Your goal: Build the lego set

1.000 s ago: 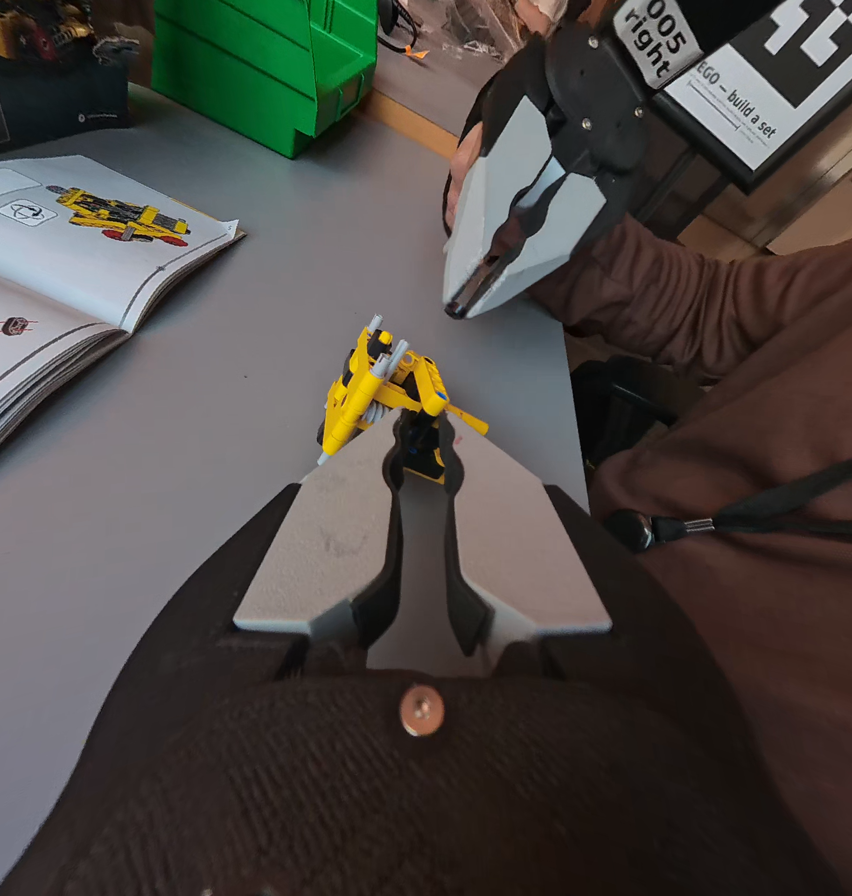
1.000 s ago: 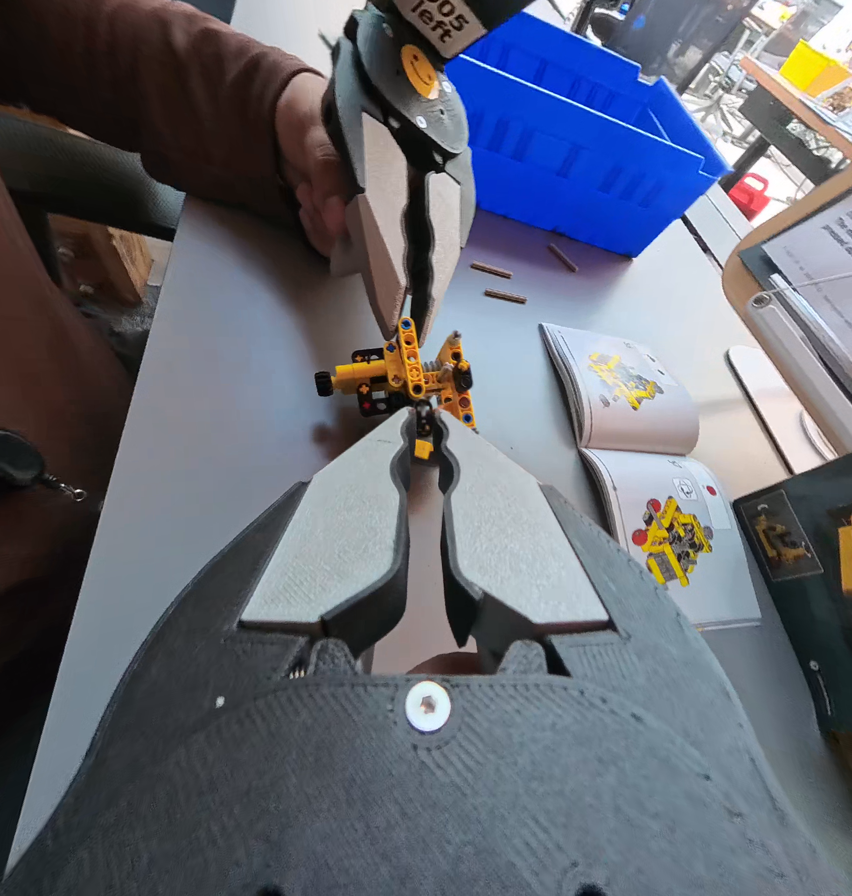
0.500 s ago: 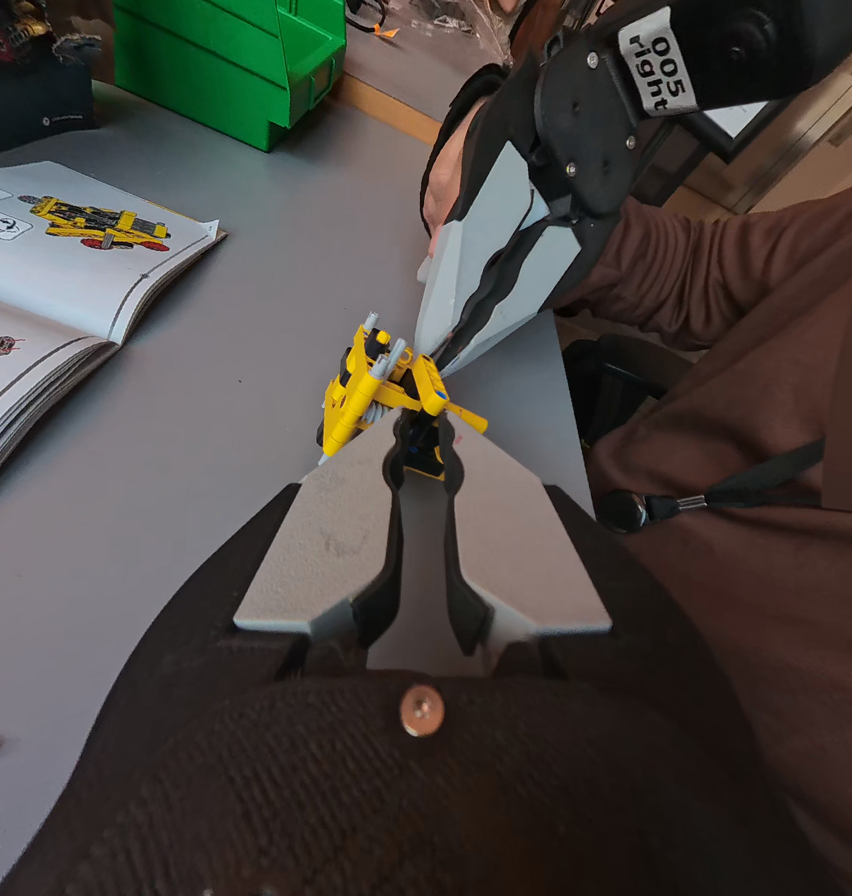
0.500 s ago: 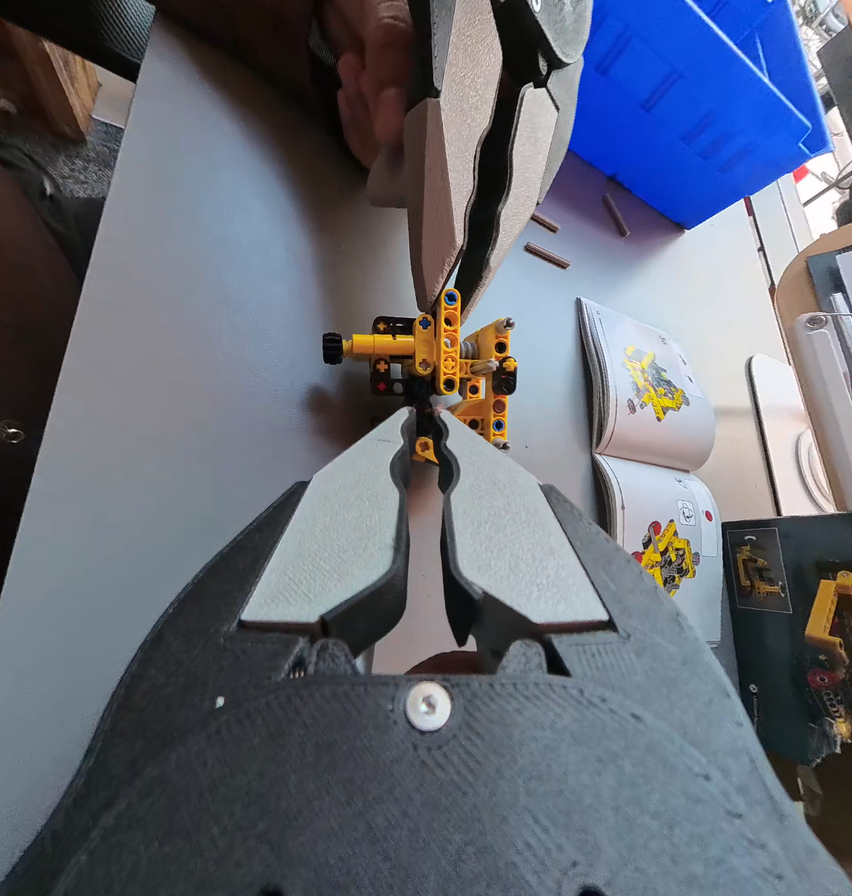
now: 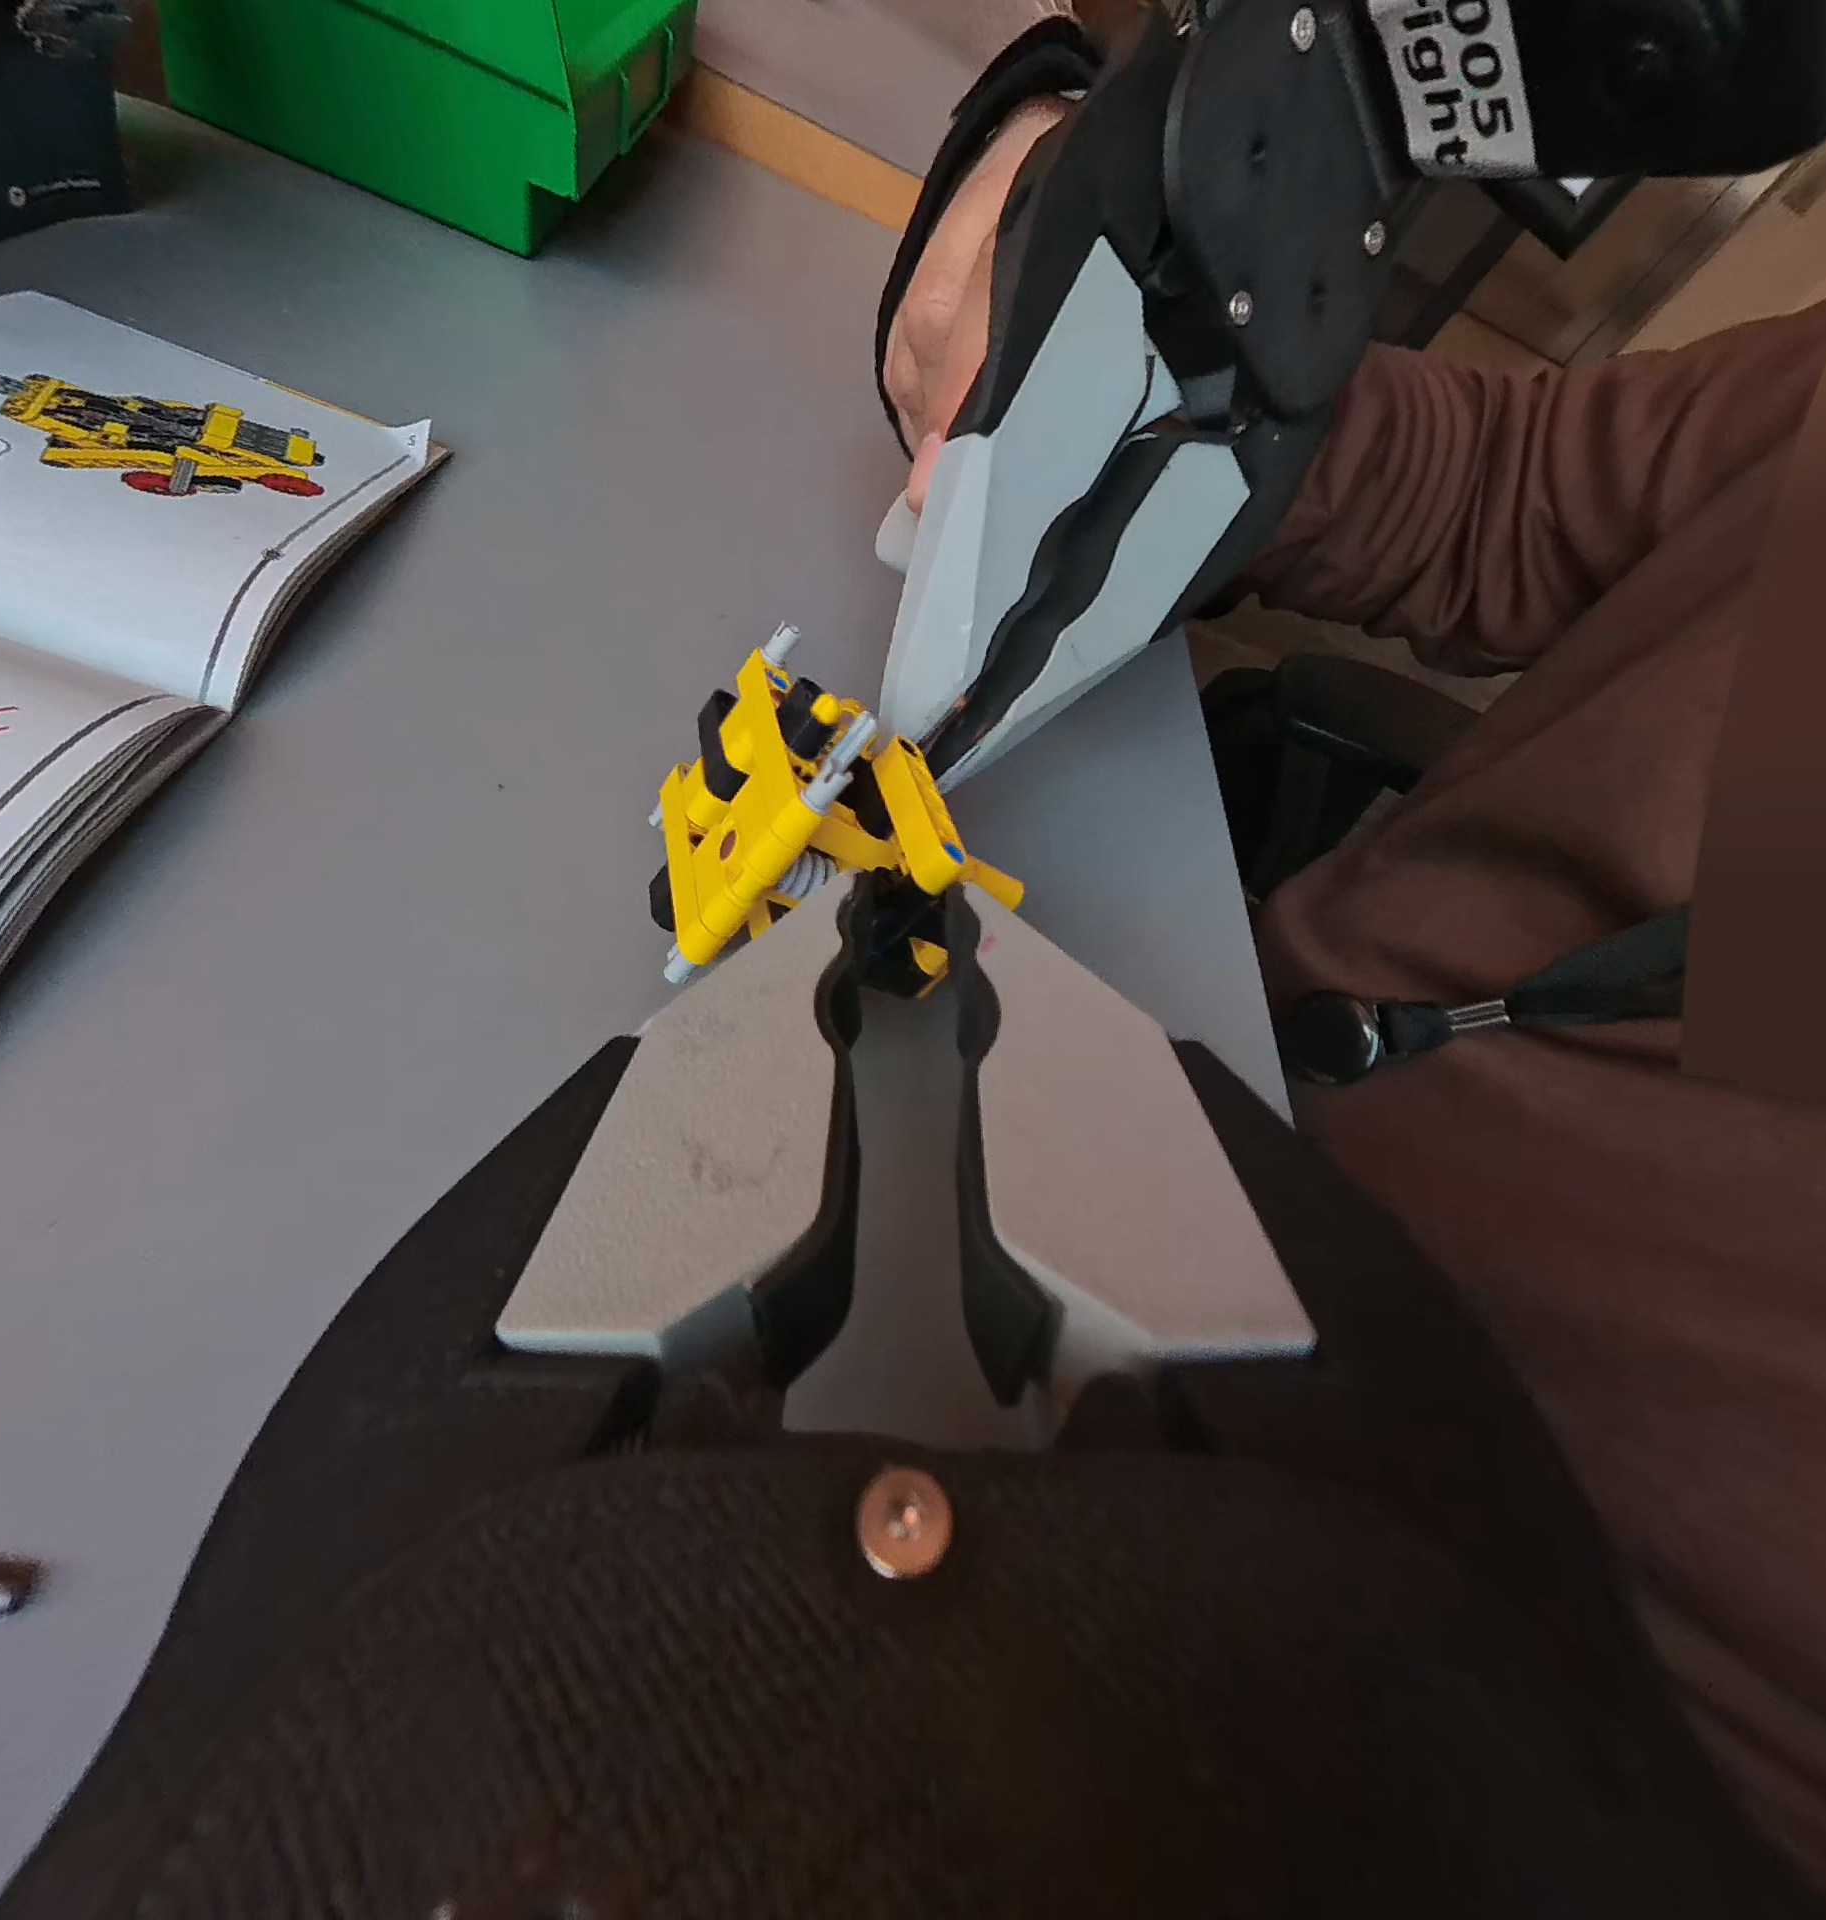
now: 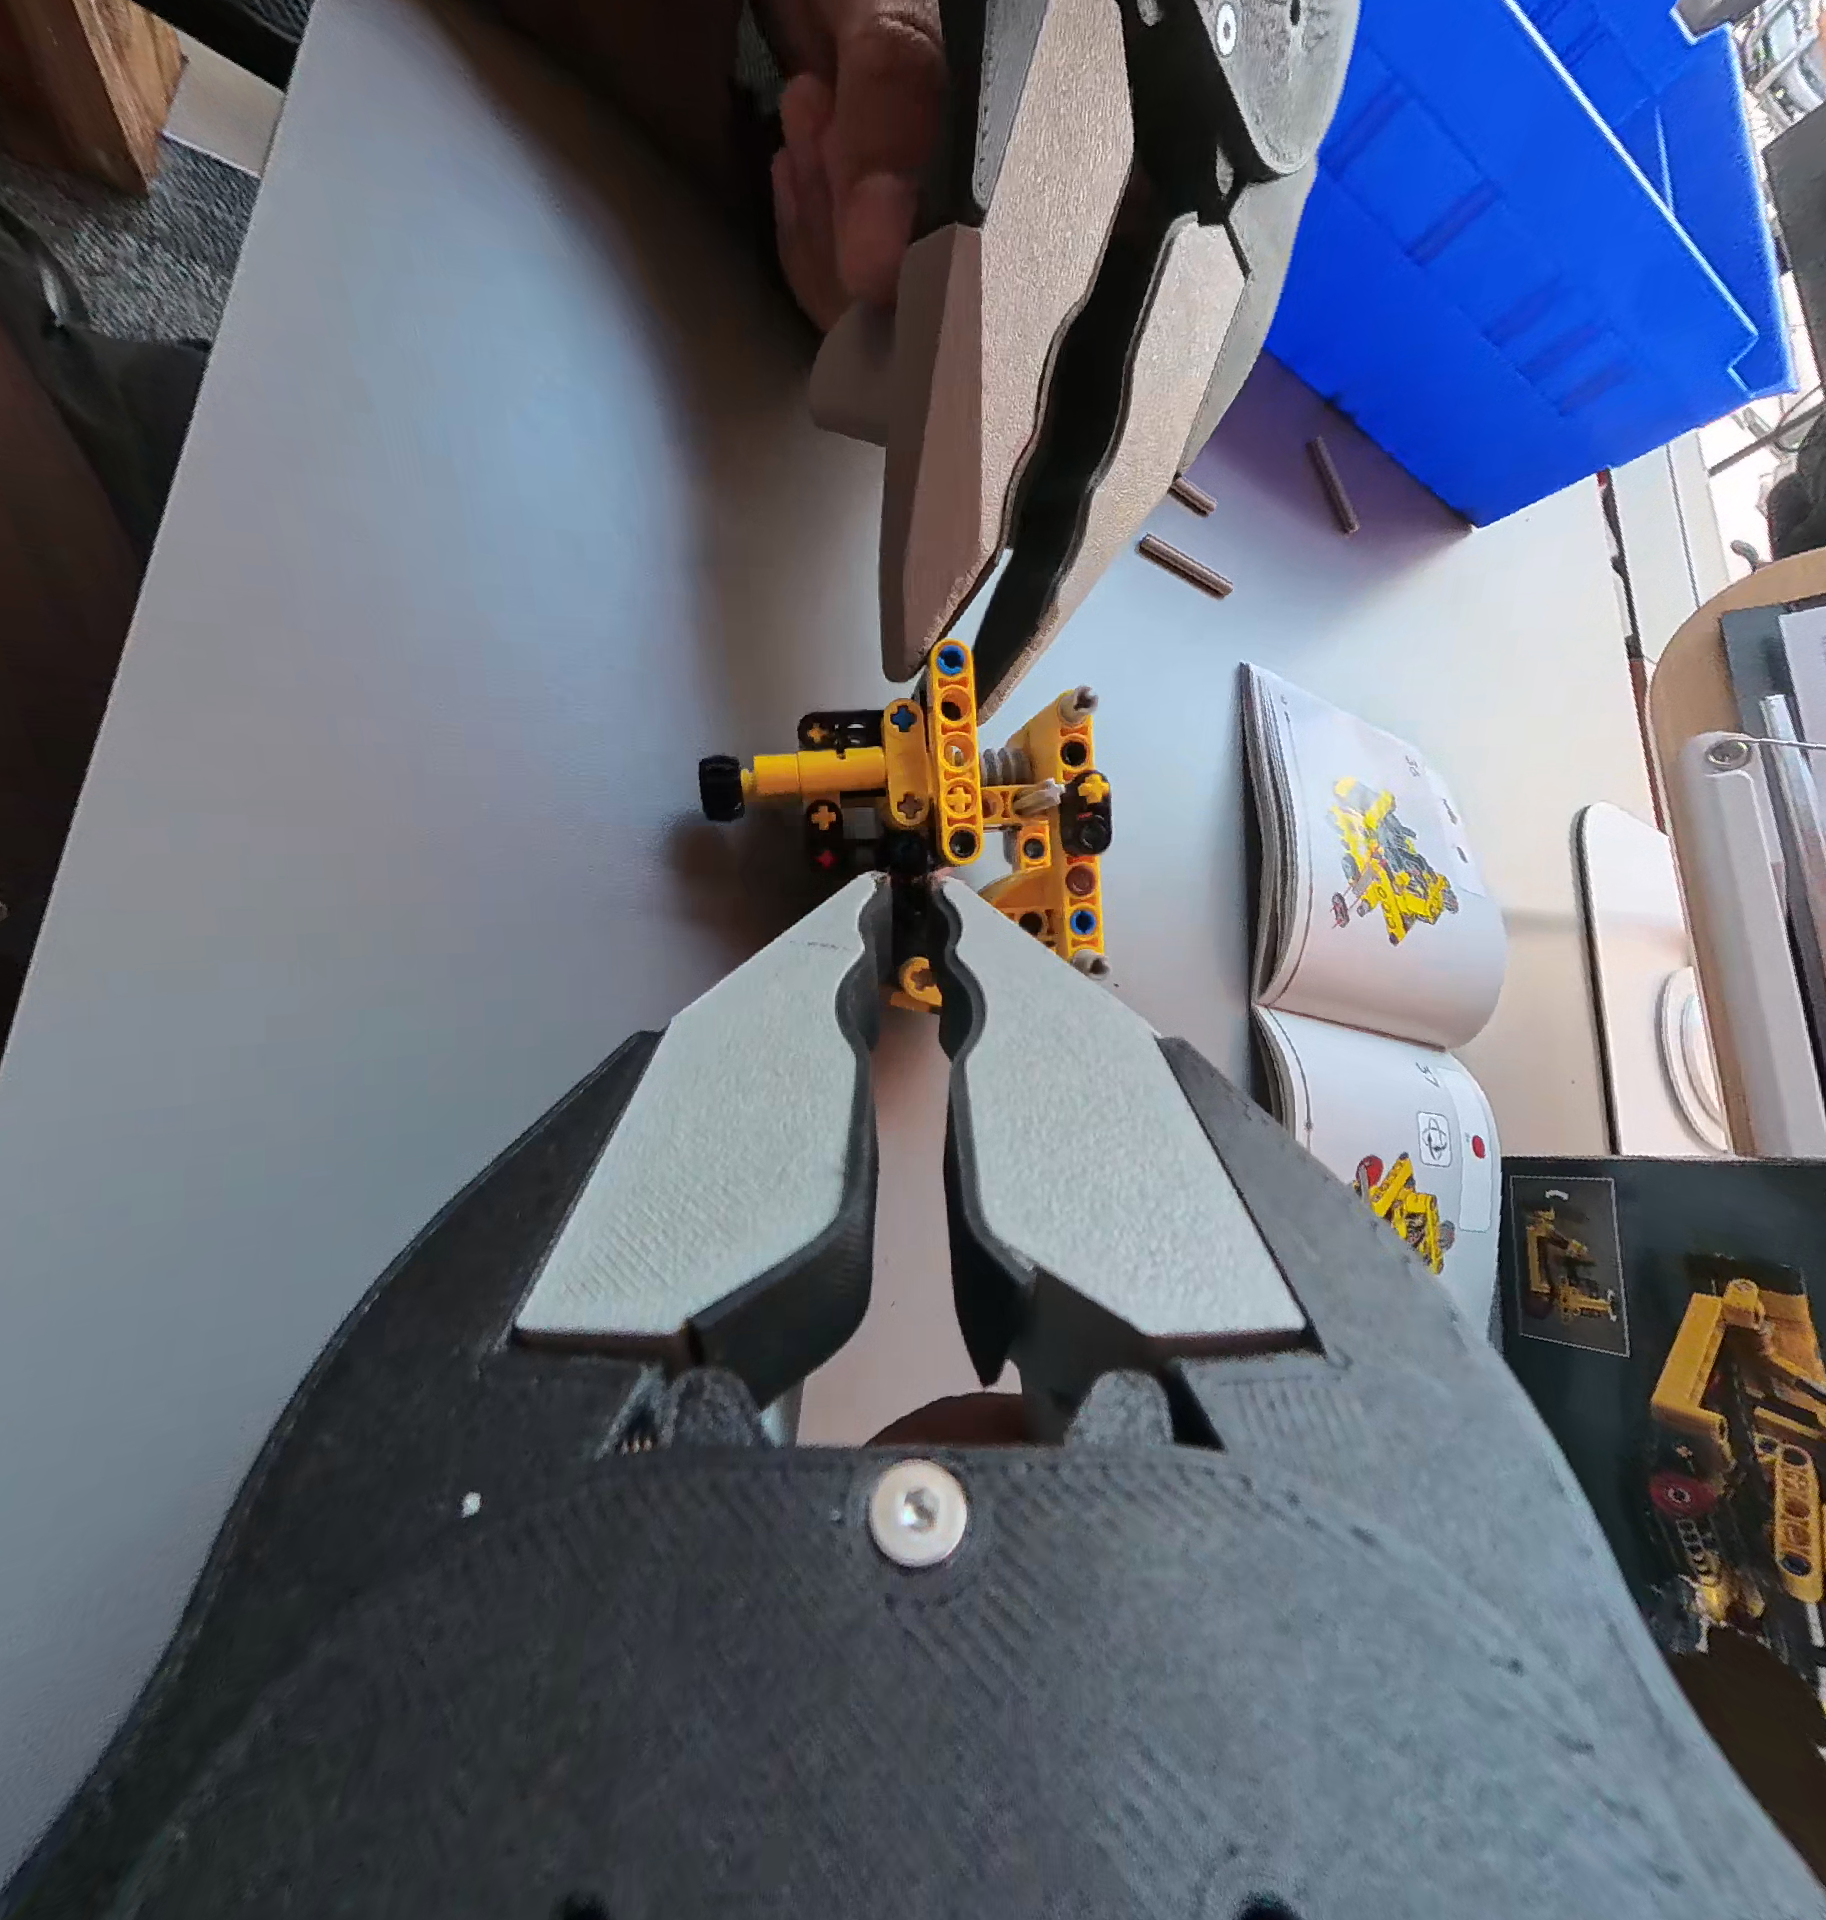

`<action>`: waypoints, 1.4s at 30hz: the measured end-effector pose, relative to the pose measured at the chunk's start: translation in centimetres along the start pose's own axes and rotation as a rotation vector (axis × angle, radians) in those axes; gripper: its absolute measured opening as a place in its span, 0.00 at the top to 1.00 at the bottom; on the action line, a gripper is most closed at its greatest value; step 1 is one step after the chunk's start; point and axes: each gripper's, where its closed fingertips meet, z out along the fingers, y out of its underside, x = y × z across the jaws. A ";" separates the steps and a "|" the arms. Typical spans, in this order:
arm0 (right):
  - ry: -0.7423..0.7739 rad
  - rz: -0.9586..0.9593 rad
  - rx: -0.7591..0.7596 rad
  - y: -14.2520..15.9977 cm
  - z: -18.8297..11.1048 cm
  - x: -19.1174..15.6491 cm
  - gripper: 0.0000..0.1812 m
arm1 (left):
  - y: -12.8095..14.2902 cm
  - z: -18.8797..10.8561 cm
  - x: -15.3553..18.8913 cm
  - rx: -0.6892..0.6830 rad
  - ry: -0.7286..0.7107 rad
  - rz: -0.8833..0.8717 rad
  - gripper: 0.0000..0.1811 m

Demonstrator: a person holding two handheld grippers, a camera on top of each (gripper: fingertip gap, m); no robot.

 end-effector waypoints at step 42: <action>-0.006 -0.068 0.032 0.5 -0.7 0.2 0.98 | 1.1 1.6 -1.7 -0.183 -0.026 0.284 0.67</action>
